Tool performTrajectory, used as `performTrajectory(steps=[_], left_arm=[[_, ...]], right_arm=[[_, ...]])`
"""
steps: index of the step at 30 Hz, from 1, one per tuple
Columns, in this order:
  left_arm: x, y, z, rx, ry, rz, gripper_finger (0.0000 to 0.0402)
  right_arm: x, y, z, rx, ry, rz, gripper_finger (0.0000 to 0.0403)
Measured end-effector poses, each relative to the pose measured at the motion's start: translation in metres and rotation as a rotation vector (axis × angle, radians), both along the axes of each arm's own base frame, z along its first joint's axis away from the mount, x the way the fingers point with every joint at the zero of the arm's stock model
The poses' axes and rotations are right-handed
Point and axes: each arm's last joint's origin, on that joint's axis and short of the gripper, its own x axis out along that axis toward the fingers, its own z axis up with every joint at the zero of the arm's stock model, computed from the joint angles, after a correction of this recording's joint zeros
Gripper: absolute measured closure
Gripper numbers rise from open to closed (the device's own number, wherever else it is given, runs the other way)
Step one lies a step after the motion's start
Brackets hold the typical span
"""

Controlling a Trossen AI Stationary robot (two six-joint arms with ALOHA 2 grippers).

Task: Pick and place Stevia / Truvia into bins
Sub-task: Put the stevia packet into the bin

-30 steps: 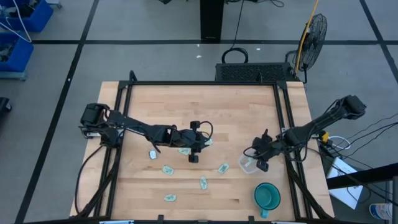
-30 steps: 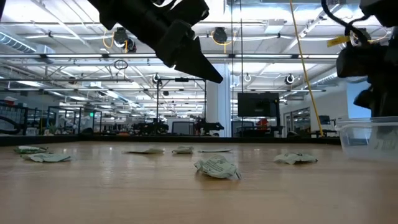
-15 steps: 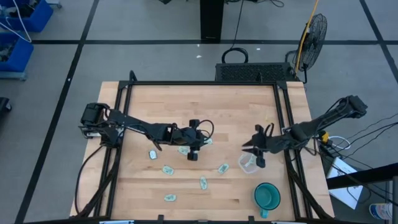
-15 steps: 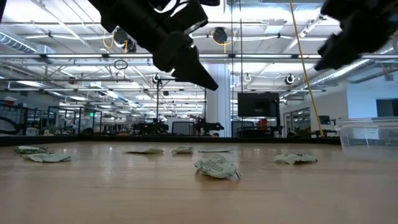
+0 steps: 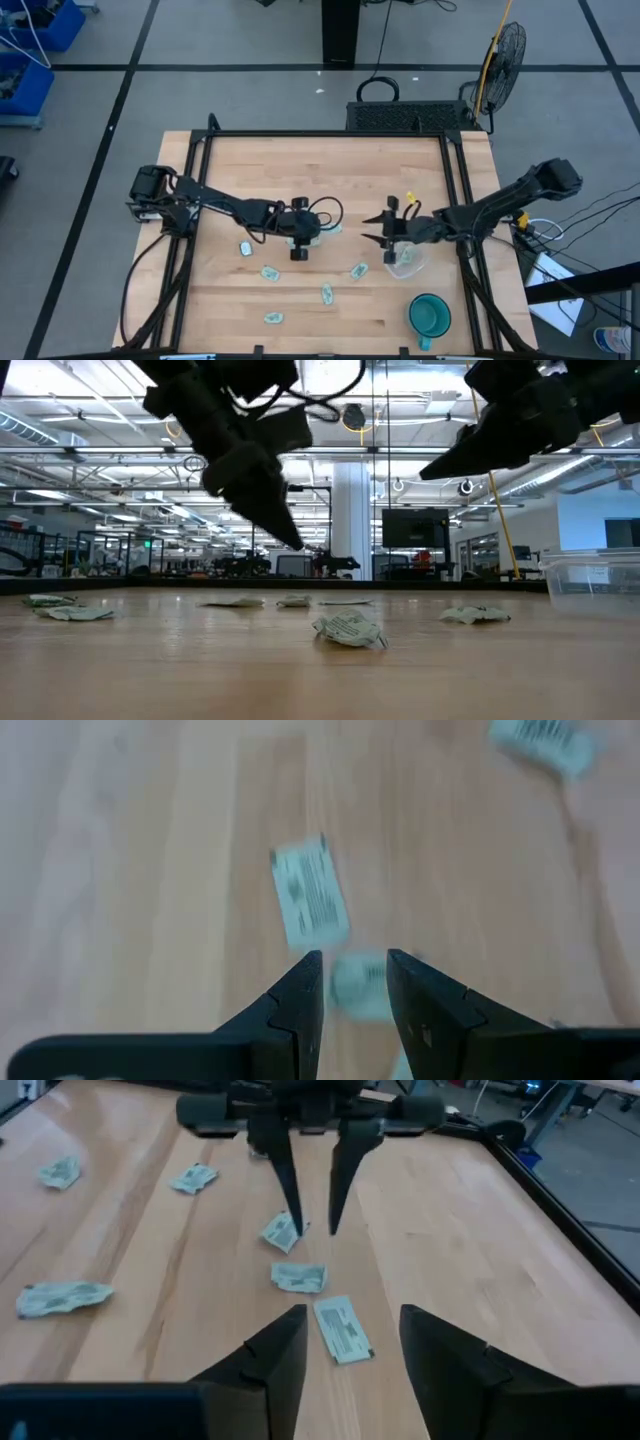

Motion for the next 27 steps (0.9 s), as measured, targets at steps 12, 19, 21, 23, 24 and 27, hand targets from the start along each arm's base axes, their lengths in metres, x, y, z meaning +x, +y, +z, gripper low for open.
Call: performTrajectory(steps=[12,19,21,23,24,27], left_arm=[[-0.016,0.008,-0.031,-0.044,-0.085,0.038,0.0282],[-0.023,0.018,-0.041,-0.077,-0.109,0.083,0.0282],[-0.024,0.020,-0.042,-0.095,-0.134,0.098,0.0282],[-0.025,0.021,-0.043,-0.112,-0.160,0.102,0.0282],[-0.025,0.021,-0.043,-0.126,-0.174,0.097,0.0282],[-0.025,0.021,-0.046,-0.150,-0.187,0.092,0.0282]], right_arm=[[0.009,0.002,-0.010,0.020,-0.006,-0.011,0.0251],[0.010,0.002,-0.009,0.023,-0.017,-0.011,0.0252],[0.010,0.002,-0.009,0.024,-0.020,-0.011,0.0252],[0.010,0.002,-0.008,0.025,-0.024,-0.011,0.0252],[0.010,0.002,-0.008,0.026,-0.027,-0.011,0.0252],[0.010,0.002,-0.008,0.026,-0.027,-0.011,0.0252]])
